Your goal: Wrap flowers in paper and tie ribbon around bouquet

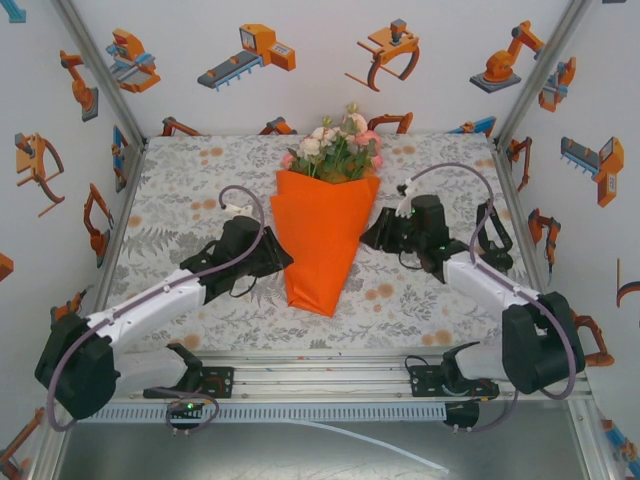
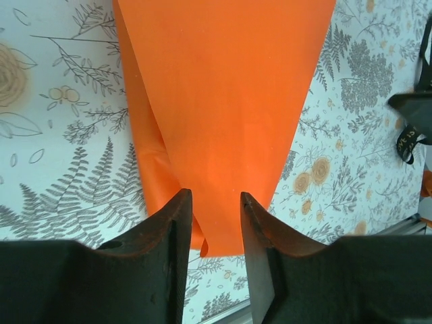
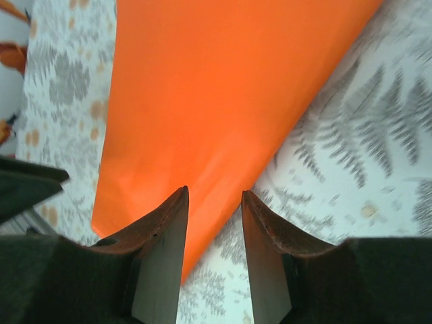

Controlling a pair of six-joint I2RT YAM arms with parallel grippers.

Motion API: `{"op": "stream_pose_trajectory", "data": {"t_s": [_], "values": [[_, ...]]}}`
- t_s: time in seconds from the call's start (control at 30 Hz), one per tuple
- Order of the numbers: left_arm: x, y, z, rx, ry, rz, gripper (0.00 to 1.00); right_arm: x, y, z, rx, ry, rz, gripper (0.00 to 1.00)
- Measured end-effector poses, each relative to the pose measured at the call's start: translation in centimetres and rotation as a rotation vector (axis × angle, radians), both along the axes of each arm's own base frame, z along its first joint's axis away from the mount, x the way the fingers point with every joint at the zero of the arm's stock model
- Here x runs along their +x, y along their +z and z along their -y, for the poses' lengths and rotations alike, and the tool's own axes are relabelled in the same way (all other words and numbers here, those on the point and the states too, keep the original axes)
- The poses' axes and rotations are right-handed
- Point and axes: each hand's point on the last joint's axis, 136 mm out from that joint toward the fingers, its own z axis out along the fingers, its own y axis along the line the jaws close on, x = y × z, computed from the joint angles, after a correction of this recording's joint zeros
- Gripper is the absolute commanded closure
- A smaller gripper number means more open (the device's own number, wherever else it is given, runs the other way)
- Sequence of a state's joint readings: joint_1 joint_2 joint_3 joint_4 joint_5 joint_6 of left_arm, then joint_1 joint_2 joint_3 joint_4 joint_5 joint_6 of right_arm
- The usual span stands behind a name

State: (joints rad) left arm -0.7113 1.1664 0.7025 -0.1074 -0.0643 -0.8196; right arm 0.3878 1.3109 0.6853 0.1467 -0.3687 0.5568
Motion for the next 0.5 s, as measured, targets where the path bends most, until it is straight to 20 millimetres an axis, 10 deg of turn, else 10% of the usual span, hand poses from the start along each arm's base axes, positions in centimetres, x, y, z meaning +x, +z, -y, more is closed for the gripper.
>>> {"op": "stream_pose_trajectory", "data": {"t_s": [0.27,0.5], "values": [[-2.5,1.2,4.3,0.008,-0.167,0.024,0.75,-5.2,-4.2,-4.6,-0.022,0.099,-0.067,0.68],[-2.8,-5.4,6.1,0.107,-0.213,-0.1,0.79,-6.0,-7.0,-6.2,-0.053,0.108,-0.121,0.7]]}}
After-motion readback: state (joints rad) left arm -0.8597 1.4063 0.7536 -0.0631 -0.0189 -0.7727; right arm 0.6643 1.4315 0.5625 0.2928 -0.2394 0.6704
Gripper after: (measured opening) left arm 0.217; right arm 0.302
